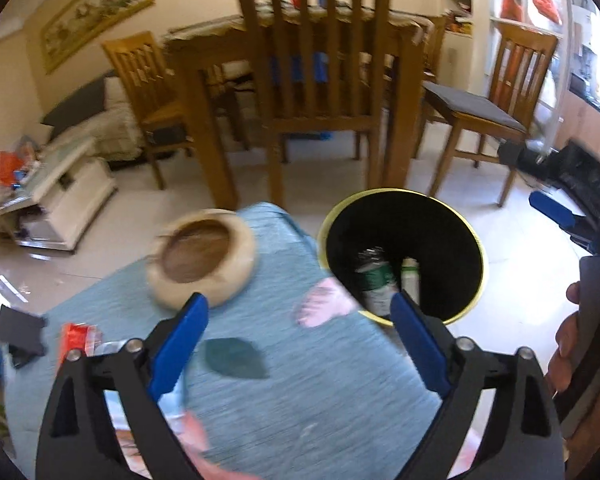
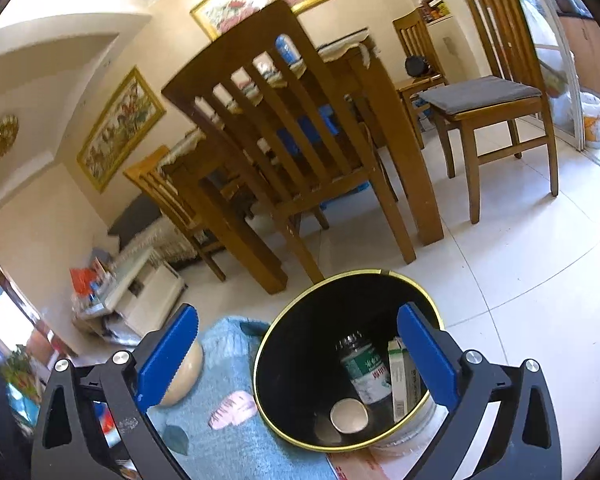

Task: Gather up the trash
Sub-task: 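Move both grippers back over the table toward the tissues and mask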

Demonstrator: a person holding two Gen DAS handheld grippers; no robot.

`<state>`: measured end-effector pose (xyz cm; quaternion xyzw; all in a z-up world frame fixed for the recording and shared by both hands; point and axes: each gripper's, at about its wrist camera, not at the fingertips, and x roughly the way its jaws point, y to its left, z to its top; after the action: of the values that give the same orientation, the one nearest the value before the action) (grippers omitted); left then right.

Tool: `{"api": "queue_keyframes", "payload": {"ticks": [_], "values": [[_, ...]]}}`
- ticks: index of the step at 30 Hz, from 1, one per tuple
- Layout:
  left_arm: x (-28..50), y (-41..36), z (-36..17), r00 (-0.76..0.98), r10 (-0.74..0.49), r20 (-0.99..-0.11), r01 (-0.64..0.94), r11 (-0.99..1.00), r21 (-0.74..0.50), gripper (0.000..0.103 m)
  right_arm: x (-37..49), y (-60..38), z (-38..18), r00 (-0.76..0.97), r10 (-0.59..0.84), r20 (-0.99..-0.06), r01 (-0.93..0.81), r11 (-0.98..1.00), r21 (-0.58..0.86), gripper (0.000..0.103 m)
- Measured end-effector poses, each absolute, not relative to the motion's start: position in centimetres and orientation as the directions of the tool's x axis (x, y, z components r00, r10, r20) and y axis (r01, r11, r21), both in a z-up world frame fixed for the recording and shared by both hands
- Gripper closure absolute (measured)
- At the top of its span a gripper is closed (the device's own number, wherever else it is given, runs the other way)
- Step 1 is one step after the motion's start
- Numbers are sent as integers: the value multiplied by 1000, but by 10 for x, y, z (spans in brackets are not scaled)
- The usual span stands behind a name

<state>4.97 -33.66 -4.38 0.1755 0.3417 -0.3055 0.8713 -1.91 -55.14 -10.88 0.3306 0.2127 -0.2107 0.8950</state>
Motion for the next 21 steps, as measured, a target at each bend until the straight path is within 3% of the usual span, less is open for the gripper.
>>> {"api": "queue_keyframes", "payload": {"ticks": [6, 11, 14, 17, 19, 21], "values": [[48, -287, -25, 689, -333, -644, 543, 826, 154, 5, 12, -524, -120, 767, -194, -611, 513, 758, 403, 4], [51, -253, -17, 702, -313, -640, 494, 861, 121, 3, 42, -483, -120, 669, -285, -686, 522, 837, 162, 4], [52, -236, -14, 709, -294, -641, 467, 877, 114, 3, 61, -450, -111, 599, -436, -672, 538, 840, -67, 4], [55, -220, -11, 712, -283, -642, 443, 891, 98, 3, 64, -413, -97, 597, -569, -565, 534, 808, -250, 4], [56, -207, -9, 717, -275, -640, 423, 902, 87, 3, 54, -401, -83, 701, -485, -523, 471, 865, -171, 4], [57, -198, -8, 732, -255, -632, 397, 913, 92, 3, 37, -396, -71, 832, -288, -475, 337, 941, 19, 3]]}}
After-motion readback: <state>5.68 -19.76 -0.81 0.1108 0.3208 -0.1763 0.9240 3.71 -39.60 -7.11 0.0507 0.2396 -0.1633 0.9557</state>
